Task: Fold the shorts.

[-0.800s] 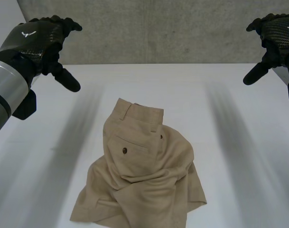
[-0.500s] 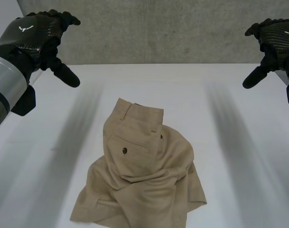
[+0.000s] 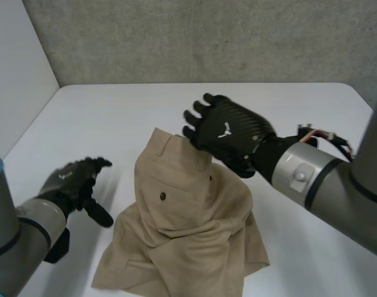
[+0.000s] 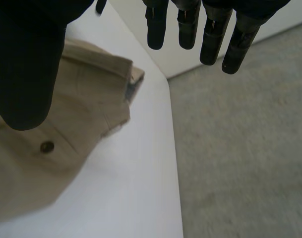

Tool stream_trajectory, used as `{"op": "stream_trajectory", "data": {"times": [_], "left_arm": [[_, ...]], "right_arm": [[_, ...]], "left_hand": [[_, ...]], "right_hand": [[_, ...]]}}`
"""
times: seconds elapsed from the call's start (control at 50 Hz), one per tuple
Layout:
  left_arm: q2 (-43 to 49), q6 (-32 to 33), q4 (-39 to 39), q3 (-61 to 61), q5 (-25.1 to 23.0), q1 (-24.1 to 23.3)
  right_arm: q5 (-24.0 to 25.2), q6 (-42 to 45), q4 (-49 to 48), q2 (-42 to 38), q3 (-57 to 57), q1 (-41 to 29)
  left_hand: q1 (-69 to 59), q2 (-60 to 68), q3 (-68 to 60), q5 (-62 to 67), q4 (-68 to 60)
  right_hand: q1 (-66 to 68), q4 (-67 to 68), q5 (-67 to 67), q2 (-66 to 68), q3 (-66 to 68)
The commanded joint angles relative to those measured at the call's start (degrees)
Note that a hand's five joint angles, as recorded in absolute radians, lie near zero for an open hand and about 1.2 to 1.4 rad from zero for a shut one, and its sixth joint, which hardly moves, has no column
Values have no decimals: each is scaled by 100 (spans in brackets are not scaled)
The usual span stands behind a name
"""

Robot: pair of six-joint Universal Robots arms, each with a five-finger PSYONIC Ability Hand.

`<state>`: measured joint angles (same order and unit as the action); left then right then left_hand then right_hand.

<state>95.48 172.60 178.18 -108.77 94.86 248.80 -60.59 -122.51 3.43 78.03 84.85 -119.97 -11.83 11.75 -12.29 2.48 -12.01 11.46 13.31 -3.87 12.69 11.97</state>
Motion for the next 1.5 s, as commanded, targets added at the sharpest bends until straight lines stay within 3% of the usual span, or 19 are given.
{"op": "stream_trajectory", "data": {"times": [0.02, 0.12, 0.2, 0.22, 0.4, 0.52, 0.58, 0.68, 0.74, 0.82, 1.0, 1.12, 1.34, 1.5], "left_arm": [[314, -244, -3, 5, -11, 54], [296, -235, -3, 40, -3, 63], [252, -235, -3, 49, -3, 63], [217, -226, -12, 58, -3, 45], [103, -174, -12, 93, -11, -7], [59, -121, -12, 198, -20, -104], [59, -86, -12, 260, -11, -165], [68, 89, -38, 392, -3, -384], [76, 195, -38, 444, -3, -578], [111, 309, -29, 471, -3, -780], [393, 354, -108, 436, 287, -798], [393, 363, -371, 269, 577, -807], [436, 433, -513, 84, 569, -869], [1007, 433, -451, 251, 586, -965]], "right_arm": [[83, -28, -694, -841, -241, -517], [-137, -37, -1002, -1509, -530, -624], [-409, -28, -959, -1808, -742, -597], [-558, -28, -967, -1809, -725, -510], [-1507, -239, -485, -1071, -127, 167], [-2246, -222, 970, -693, 478, 738], [-2238, -195, 1623, -535, 795, 809], [-2256, -299, 2206, -298, 876, 861], [-2247, -527, 1865, 166, 639, 862], [-2238, -1185, 1451, 546, 314, 940], [-1957, -2638, 1423, 547, -285, 1196], [-1526, -2805, 1546, -243, -487, 1152], [-1473, -3192, 1801, -1614, -1154, 1099], [-1421, -3218, 1757, -2081, -1260, 1090]], "left_hand": [[128, -120, 174, -193, 146], [145, -136, 191, -209, 163], [145, -136, 191, -209, 163], [145, -136, 191, -209, 163], [161, -153, 208, -226, 180], [161, -153, 208, -226, 180], [161, -153, 208, -226, 180], [128, -120, 174, -193, 146], [78, -69, 124, -142, 96], [27, -19, 73, -92, 46], [-108, 116, -61, 43, -89], [-175, 183, -129, 110, -157], [-729, 737, -682, 664, -710], [-1503, 1511, -1457, 1438, -1485]], "right_hand": [[-146, -331, 387, -269, -197], [1523, 1338, -1282, 1400, 1472], [5269, 5084, -5028, 5146, 5219], [6838, 6653, -6597, 6715, 6788], [6854, 6669, -6613, 6731, 6803], [6854, 6669, -6613, 6731, 6803], [6854, 6669, -6613, 6731, 6803], [918, 732, -677, 794, 867], [-67, -253, 308, -190, -118], [-70, -256, 311, -193, -121], [115, -71, 126, -8, 64], [199, 14, 42, 76, 148], [938, 753, -697, 815, 887], [1595, 1409, -1354, 1472, 1544]]}}
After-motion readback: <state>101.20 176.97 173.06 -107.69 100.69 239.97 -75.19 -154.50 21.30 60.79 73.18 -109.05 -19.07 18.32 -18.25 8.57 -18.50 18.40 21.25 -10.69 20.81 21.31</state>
